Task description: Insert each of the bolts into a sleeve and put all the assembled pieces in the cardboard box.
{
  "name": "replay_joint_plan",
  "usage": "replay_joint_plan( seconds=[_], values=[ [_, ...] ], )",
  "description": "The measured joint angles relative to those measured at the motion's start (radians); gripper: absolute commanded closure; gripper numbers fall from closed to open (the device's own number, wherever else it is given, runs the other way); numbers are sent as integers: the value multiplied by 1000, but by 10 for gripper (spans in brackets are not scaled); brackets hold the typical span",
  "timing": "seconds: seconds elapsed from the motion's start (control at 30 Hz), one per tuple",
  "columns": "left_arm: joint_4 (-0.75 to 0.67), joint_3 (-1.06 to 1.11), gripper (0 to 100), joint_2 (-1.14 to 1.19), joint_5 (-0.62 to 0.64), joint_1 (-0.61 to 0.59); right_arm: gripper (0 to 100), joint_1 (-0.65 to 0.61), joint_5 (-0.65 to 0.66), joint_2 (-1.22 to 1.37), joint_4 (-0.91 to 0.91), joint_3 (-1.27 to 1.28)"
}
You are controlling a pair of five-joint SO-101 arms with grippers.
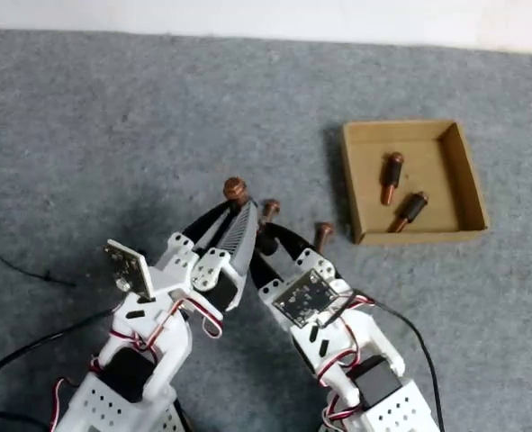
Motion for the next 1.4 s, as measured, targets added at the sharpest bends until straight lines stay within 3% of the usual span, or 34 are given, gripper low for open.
replay_joint_plan(
  seconds=[0.2,0.53,1.1,1.17,1.4],
  values=[
    [15,0,993,-6,2,3,993,-2,-55,0,0,0],
    [38,3,993,0,63,11,993,-2,-61,0,0,0],
    [118,3,988,2,64,54,993,0,-66,0,0,0],
    [118,3,949,2,64,54,993,0,-68,0,0,0],
    [123,3,648,2,63,54,993,0,-68,0,0,0]
  ],
)
